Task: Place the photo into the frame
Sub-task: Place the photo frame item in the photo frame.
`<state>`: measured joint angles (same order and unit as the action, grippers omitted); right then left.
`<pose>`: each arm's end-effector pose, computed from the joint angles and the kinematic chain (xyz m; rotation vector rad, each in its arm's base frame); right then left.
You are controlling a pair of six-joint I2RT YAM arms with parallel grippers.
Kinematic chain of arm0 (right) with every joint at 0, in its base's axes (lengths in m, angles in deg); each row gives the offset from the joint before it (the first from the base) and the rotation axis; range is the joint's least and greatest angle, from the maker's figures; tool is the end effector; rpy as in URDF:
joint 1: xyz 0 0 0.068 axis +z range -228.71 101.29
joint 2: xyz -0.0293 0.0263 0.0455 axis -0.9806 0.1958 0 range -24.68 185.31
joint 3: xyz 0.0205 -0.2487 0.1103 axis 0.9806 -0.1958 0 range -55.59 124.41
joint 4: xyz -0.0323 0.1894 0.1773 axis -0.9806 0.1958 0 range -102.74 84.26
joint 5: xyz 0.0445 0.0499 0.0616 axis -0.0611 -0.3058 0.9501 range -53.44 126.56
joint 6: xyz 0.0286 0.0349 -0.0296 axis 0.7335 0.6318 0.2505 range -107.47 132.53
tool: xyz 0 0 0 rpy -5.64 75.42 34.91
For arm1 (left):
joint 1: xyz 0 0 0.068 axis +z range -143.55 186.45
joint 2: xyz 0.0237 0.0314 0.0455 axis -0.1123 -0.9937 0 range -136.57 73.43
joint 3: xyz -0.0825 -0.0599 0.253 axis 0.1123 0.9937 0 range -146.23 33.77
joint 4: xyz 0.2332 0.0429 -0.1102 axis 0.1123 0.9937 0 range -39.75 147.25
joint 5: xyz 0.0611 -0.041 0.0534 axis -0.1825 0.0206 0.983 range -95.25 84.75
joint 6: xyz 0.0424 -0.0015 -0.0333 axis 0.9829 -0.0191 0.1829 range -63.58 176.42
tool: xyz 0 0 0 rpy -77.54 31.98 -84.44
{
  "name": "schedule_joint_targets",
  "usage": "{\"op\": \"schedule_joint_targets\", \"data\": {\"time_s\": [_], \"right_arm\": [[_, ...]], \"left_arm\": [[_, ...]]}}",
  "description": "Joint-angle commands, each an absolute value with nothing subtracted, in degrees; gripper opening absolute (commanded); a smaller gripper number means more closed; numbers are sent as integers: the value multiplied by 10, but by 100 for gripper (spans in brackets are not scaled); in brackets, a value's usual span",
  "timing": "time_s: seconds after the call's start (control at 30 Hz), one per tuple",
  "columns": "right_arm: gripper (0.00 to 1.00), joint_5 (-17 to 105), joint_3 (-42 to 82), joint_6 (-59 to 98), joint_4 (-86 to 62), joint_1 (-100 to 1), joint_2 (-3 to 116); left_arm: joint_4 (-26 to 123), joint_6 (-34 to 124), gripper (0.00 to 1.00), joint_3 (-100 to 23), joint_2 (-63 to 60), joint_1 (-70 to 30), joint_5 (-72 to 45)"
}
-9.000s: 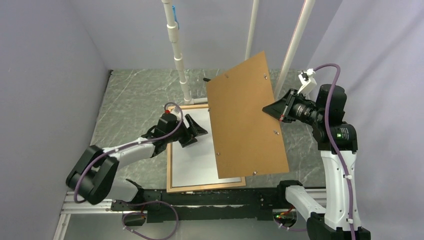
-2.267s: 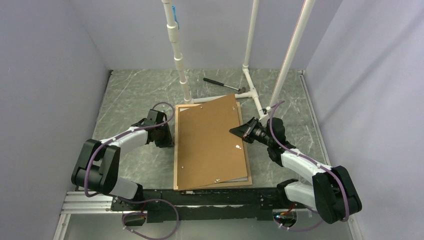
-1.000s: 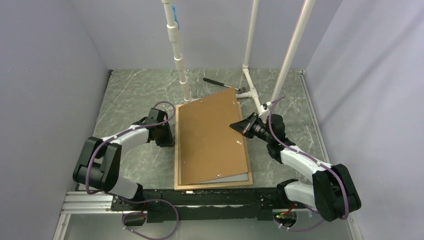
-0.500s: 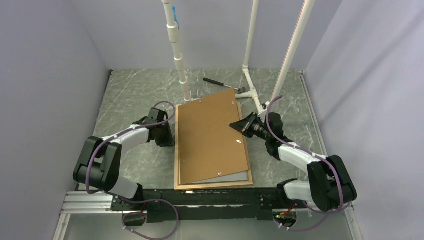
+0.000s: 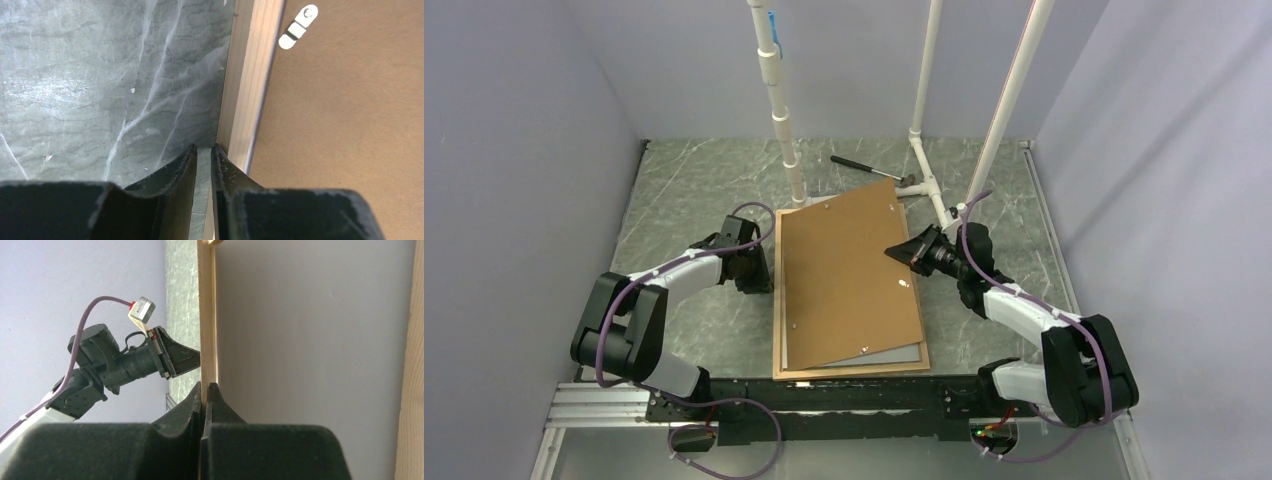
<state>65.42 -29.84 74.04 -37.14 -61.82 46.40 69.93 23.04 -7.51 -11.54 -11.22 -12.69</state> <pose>0.2320 0.0884 0.1936 0.4580 2.1061 1.3463 0.2506 -0.0846 0.1528 -0.3333 2.7238 -0.4410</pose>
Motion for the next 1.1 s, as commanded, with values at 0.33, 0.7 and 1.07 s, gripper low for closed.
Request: {"op": "schedule_joint_targets", "data": {"time_s": [0.33,0.7,1.07], "right_arm": [[0,677,-286,752,-347,-627,441],[0,670,-314,760,-406,-616,487],[0,655,-341,758,-419,-595,512]], "left_arm": [[721,244,25,-56,-147,-120,-104],[720,243,25,-61,-154,-126,-105],[721,239,27,-74,-161,-141,-102]]}}
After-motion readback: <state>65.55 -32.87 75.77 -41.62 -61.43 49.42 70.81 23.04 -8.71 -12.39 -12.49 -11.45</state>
